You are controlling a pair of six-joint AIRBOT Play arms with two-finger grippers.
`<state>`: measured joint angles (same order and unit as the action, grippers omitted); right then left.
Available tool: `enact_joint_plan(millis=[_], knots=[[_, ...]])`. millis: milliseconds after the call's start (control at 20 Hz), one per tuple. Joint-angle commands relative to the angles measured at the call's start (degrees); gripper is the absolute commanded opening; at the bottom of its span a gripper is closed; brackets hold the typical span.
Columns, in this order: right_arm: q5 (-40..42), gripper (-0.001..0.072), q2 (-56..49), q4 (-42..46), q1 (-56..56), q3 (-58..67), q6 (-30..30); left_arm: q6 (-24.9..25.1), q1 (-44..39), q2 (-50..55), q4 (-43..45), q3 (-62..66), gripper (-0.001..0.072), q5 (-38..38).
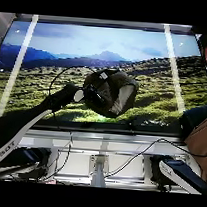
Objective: Fold the clothes and pants, and hang the long-sleeved shirts on hangers.
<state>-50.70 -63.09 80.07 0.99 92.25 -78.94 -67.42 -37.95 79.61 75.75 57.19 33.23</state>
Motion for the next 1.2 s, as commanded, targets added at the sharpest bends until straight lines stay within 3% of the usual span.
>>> enact_joint_plan(millis=[0,100,300,500,650,700,800,900,1050,1150], knots=[[-15.28,0.0037,-3.02,2.51,3.13,-0.04,-1.53,0.17,-0.57,0.33,0.07,0.00,0.0205,-1.75],[-20.63,0.0038,-5.77,2.54,3.78,-0.07,-1.53,0.20,-0.57,0.26,0.07,0.00,0.0023,-1.73],[-24.39,0.0038,-12.28,-0.61,3.72,-0.07,-1.57,0.90,-0.57,-4.11,2.60,0.00,0.0026,-1.73],[-29.90,0.0037,-18.84,-6.34,3.72,-0.07,-1.31,0.98,-0.57,-15.74,11.10,0.00,0.0026,-2.01],[-34.16,0.0038,-22.71,-12.81,3.23,-0.04,-1.29,0.98,-0.57,-24.04,11.23,0.00,0.0025,-4.81],[-34.29,0.0107,-23.54,-14.64,2.64,-0.04,-1.29,0.96,-0.57,-25.75,11.23,0.00,0.0025,-5.99],[-34.21,0.0393,-24.28,-16.39,0.66,-0.07,1.09,0.96,-0.57,-27.80,11.23,0.00,0.0025,-8.26],[-34.14,0.0406,-24.28,-16.28,-1.88,-0.04,5.27,0.96,-0.57,-28.87,11.26,0.00,0.0026,-11.34],[-33.88,0.0406,-24.28,-16.22,-3.87,-0.04,7.72,0.74,-0.59,-31.43,11.19,0.02,0.0025,-23.06],[-33.92,0.0405,-24.22,-16.06,-3.82,-0.04,8.17,0.63,-0.59,-34.03,10.51,0.74,0.0024,-26.16]])
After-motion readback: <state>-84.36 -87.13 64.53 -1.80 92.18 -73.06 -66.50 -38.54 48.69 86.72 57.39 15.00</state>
